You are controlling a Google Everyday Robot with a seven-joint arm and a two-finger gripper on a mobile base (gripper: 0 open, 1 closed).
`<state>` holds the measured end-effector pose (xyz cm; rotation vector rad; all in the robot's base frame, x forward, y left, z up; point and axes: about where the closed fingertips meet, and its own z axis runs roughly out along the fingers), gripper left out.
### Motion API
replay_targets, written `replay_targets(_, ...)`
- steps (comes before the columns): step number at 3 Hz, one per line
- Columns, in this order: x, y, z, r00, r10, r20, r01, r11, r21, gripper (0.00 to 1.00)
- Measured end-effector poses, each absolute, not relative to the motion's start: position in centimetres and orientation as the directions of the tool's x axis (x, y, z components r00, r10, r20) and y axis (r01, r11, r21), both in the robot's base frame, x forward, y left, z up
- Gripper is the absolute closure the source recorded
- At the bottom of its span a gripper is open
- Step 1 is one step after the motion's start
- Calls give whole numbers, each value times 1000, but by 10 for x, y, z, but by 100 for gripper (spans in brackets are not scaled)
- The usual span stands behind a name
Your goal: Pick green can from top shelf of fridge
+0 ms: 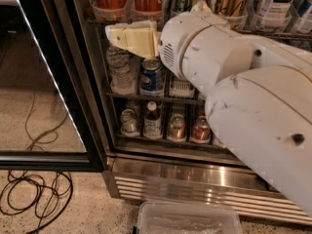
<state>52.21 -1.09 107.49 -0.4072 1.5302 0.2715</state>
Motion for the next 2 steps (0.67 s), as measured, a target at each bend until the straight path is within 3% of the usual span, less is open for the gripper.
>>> replay_targets(1,522,-11,1075,31,-81,-996,-419,904,-86,0)
replay_targets(2,516,-21,1079,55,-33,-998,-390,919,-52,9)
